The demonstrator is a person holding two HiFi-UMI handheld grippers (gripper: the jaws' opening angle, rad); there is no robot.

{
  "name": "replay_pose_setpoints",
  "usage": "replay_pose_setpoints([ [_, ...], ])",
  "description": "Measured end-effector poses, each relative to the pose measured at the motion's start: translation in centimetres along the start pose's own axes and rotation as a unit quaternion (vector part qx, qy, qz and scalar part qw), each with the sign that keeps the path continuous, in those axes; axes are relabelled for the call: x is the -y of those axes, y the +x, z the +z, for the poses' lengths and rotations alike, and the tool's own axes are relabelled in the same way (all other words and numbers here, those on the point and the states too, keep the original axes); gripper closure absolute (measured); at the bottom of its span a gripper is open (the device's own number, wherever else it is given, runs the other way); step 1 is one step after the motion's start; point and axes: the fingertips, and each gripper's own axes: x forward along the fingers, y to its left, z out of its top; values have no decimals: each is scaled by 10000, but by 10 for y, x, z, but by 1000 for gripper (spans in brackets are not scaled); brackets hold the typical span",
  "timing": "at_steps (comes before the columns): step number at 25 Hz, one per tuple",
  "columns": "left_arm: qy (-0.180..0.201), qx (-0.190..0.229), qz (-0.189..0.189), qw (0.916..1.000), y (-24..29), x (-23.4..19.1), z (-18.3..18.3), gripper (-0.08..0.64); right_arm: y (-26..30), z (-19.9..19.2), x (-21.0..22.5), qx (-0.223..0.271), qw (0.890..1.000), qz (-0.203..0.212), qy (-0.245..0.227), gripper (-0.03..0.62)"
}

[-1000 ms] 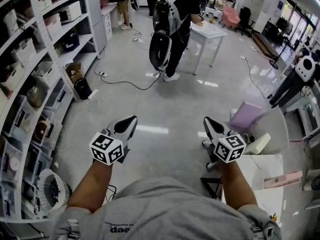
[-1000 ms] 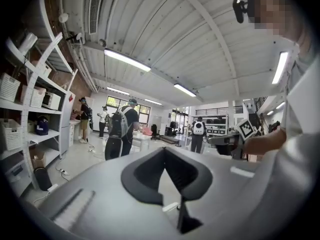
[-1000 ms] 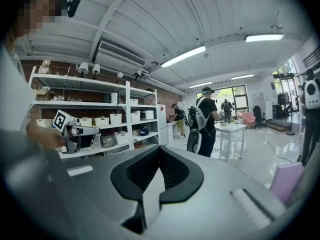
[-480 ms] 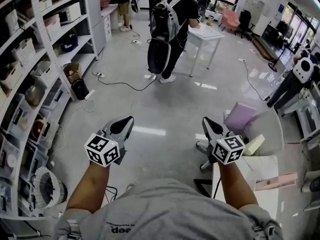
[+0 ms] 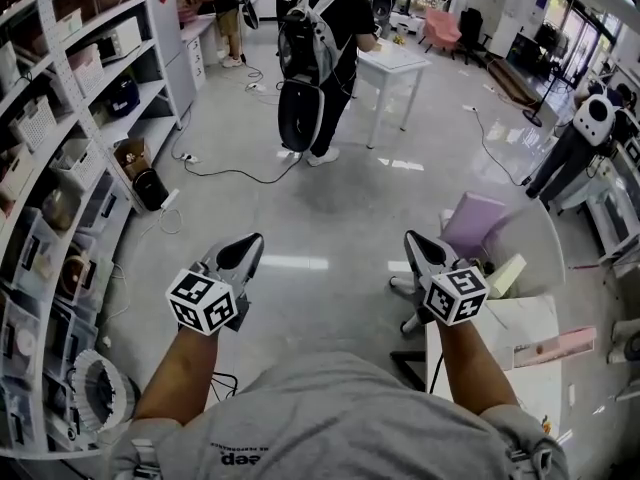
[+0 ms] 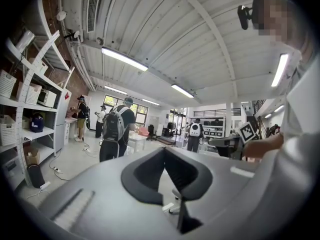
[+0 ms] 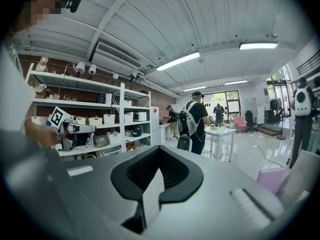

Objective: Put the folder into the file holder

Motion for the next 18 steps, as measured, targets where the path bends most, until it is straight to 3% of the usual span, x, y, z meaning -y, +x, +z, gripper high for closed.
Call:
replay_pose_setpoints([
  [18,-100,-37,-37,9999,-1,4,-8,500,-1,-3,-6,-59,9999,136,-51,589],
])
